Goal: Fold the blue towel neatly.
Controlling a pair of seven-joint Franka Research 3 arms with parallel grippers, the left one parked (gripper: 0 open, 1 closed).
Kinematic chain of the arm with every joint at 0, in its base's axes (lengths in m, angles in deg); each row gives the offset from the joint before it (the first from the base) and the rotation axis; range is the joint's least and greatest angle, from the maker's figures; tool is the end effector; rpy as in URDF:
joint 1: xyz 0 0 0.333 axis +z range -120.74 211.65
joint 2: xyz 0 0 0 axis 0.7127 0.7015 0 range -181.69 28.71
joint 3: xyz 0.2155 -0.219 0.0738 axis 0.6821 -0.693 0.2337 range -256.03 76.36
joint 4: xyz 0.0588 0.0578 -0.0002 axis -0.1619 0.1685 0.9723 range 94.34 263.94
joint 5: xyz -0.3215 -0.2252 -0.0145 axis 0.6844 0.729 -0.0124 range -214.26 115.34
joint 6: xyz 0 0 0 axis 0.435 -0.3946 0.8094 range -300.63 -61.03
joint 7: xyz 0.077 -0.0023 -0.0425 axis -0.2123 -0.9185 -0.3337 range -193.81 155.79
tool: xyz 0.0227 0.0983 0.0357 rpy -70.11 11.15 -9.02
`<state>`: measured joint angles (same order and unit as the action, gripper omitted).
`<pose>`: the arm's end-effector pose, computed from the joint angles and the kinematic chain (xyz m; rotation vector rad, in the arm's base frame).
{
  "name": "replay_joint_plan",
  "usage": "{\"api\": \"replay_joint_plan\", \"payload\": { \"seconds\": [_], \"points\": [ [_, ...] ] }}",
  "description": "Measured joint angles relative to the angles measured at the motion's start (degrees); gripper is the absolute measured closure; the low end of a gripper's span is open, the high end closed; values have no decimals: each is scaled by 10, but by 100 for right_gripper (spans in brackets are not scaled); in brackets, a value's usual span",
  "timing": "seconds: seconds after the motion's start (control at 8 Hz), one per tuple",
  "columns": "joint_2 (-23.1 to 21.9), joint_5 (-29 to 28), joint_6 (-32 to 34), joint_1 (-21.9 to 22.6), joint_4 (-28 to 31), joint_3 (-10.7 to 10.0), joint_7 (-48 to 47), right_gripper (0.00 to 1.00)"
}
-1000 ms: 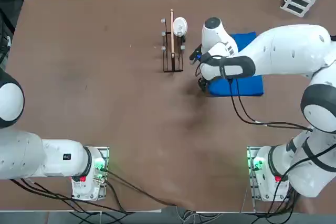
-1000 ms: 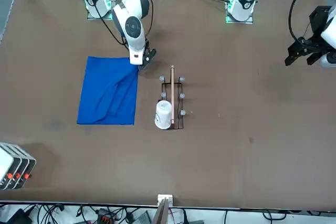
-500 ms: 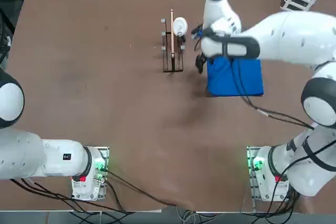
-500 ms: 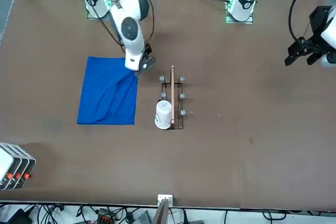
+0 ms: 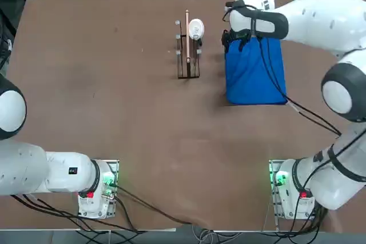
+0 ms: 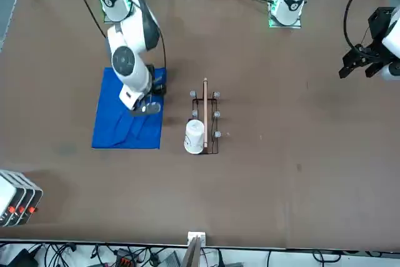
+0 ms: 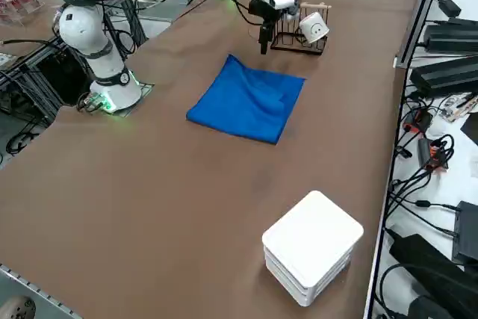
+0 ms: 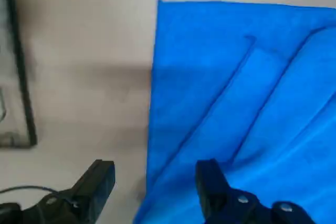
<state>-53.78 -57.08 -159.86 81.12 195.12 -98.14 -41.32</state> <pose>0.5469 0.2943 0.2943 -3.1335 -0.0254 0.1776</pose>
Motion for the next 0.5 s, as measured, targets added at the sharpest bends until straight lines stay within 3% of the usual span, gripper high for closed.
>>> {"api": "replay_joint_plan", "payload": {
  "seconds": [0.25,0.5],
  "points": [
    [47,-1,-42,-36,-10,-2,-38,19],
    [68,-1,-54,-73,-13,-2,-57,20]
  ]
}}
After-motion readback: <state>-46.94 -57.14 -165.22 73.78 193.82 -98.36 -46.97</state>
